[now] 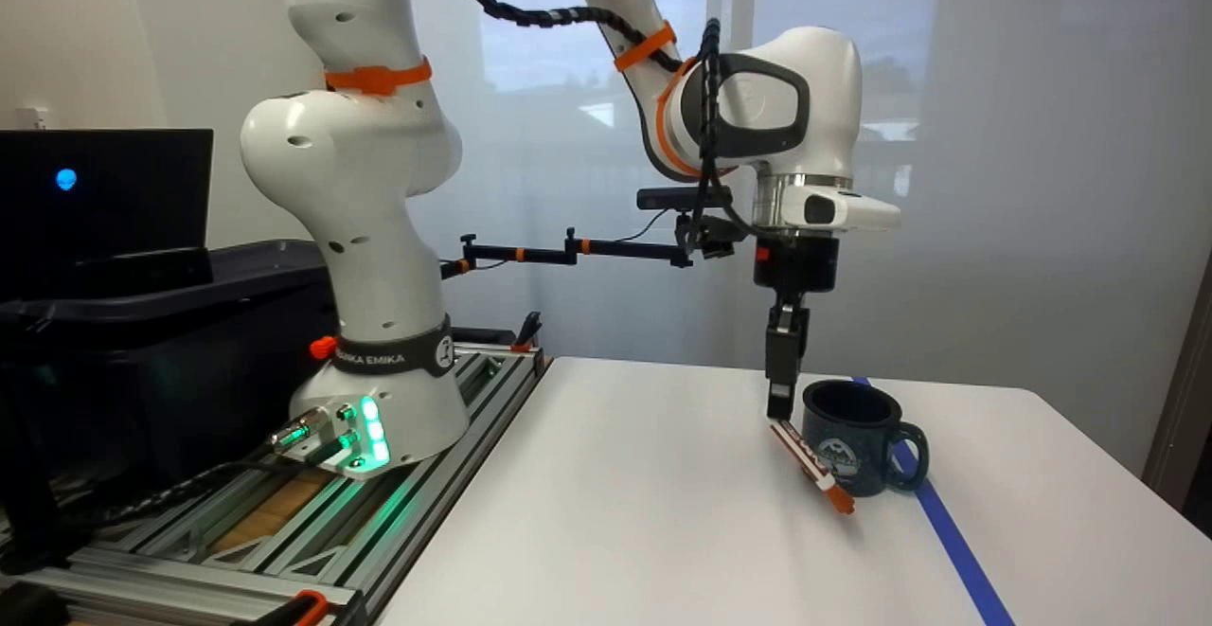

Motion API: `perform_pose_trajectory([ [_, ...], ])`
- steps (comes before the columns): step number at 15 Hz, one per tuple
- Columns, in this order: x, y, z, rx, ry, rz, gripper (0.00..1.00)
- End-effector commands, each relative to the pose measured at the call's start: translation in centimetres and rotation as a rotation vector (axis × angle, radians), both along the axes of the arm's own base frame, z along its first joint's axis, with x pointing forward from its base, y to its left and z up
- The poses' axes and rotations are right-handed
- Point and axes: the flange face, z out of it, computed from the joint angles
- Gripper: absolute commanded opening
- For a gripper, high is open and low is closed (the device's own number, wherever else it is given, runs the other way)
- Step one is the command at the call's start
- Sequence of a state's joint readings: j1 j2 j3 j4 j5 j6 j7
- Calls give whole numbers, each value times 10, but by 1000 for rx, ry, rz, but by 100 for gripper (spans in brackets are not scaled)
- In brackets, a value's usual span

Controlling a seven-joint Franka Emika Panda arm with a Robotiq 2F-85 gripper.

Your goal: Move the sharpie to the table

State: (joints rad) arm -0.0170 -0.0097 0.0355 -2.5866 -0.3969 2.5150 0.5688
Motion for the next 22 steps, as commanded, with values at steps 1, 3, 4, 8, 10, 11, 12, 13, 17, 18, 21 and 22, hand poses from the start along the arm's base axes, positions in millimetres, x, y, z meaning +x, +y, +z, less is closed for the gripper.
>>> perform_pose_trajectory([
  [1,-7,-8,-22,50,-48,11,5],
  [3,-8,-13,-32,80,-70,23,5],
  [4,-9,-16,-36,93,-81,28,5],
  [8,-11,-24,-56,153,-95,53,5],
  [10,-13,-27,-65,187,-85,57,5],
  [11,-13,-27,-69,208,-77,68,5],
  [12,-12,-27,-71,229,-59,76,5],
  [13,-12,-27,-72,244,-53,79,46],
  [17,-13,-36,-55,245,-25,63,67],
  [18,-14,-39,-46,234,-26,58,76],
  [21,-16,-48,-18,210,17,45,98],
  [22,-17,-50,-6,184,28,54,100],
])
